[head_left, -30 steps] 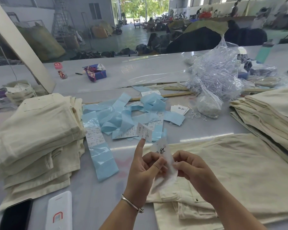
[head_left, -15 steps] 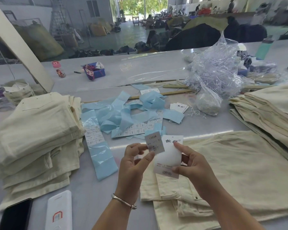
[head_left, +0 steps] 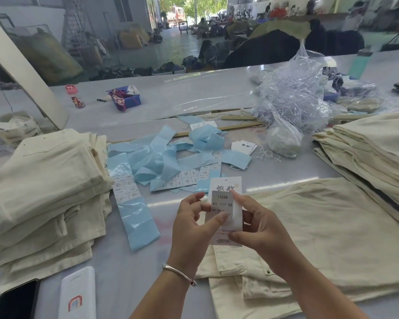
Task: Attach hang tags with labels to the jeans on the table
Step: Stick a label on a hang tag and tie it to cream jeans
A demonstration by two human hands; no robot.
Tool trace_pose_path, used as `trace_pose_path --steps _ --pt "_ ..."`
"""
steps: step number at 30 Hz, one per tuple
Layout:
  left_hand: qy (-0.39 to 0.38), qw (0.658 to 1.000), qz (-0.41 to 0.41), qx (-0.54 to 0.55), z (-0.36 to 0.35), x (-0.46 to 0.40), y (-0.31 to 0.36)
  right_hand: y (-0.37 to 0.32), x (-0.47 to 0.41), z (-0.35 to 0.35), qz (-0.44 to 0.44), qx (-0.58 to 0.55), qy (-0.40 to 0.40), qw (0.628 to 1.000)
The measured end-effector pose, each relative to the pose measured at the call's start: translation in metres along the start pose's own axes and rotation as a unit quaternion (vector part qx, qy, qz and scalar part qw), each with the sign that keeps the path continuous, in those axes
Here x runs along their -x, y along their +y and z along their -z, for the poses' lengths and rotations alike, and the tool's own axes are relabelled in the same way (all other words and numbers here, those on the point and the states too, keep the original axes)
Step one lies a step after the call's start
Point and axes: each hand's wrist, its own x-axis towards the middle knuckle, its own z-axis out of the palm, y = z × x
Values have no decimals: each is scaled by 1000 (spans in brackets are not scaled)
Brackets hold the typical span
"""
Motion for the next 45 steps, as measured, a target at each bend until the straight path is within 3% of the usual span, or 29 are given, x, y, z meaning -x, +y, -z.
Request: trace_pose_path --steps 11,23,29,32,36,45 --pt "-30 999 -9 20 -3 7 -3 0 3 0 46 -37 -10 998" --pt "13 996 -50 68 -11 14 7 -6 -3 -5 77 -50 -4 996" --pt "-24 982 -11 185 2 5 14 -8 0 -4 90 -79 7 993" --pt "-53 963 30 261 1 7 13 -12 -1 -5 75 -138 18 987" --pt "-70 958 41 274 0 6 10 -15 -4 -7 38 -259 24 965" --pt "-142 969 37 200 -3 8 -6 -21 -20 1 10 -245 182 952"
